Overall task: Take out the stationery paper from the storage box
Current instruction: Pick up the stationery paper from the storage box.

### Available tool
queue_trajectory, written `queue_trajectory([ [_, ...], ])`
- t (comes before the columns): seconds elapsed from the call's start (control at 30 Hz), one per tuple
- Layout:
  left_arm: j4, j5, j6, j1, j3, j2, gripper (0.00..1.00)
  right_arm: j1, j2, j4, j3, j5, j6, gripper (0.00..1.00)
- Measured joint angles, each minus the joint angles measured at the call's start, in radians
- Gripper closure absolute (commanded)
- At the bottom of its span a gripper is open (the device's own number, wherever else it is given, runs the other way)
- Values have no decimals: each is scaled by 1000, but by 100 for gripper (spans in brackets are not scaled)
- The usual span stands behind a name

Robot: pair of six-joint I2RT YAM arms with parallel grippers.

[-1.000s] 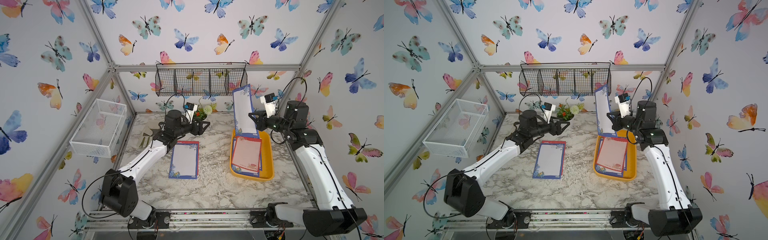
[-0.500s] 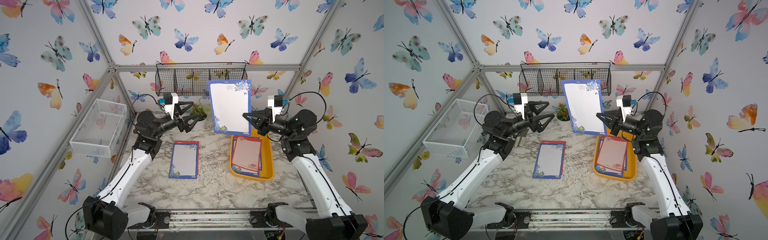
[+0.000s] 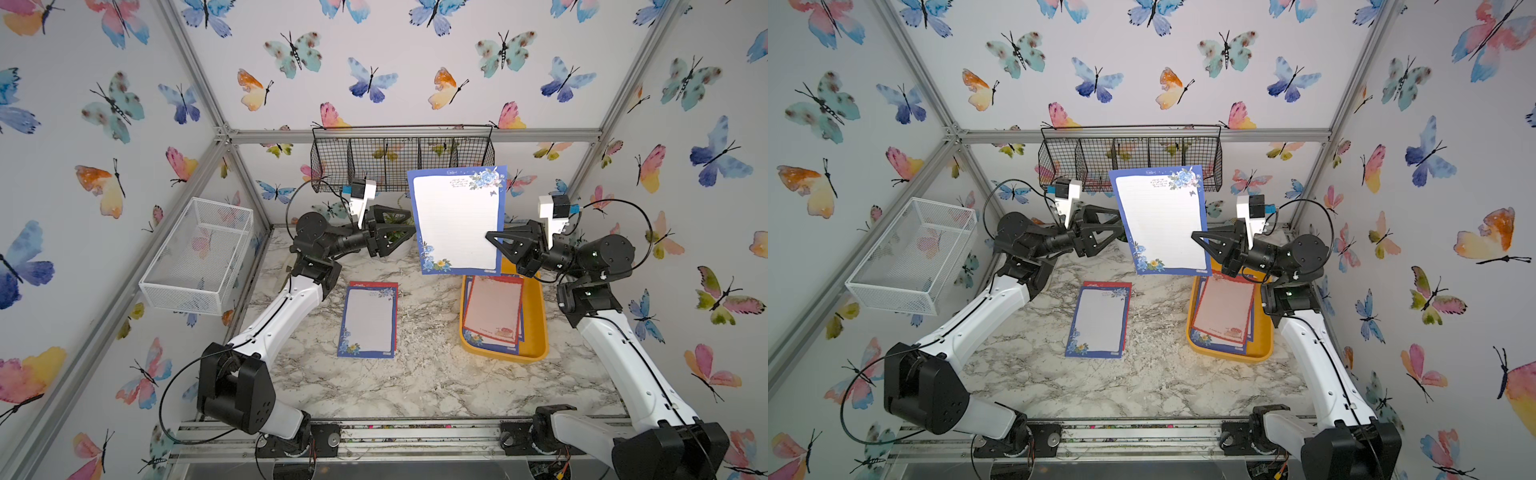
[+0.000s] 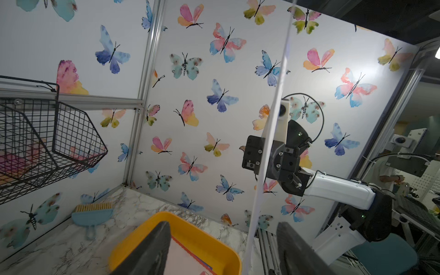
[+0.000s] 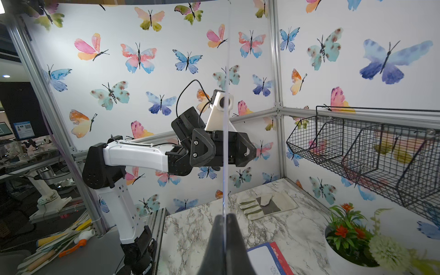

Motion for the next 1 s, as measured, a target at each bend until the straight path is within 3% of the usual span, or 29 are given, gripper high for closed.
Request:
queue_trajectory([
  [0.43,49,19,-26,-51,43,51,50,12,24,127,-6,0,84,98],
  [0.67,51,19,-41,-52,44,58,65,14,25,132,-24,7,91,98],
  [0.9,51,19,-50,-55,47,58,87,34,32,139,-32,27,98,98],
  [1.0,52,19,-51,-56,47,58,87,42,37,143,-34,34,99,98],
])
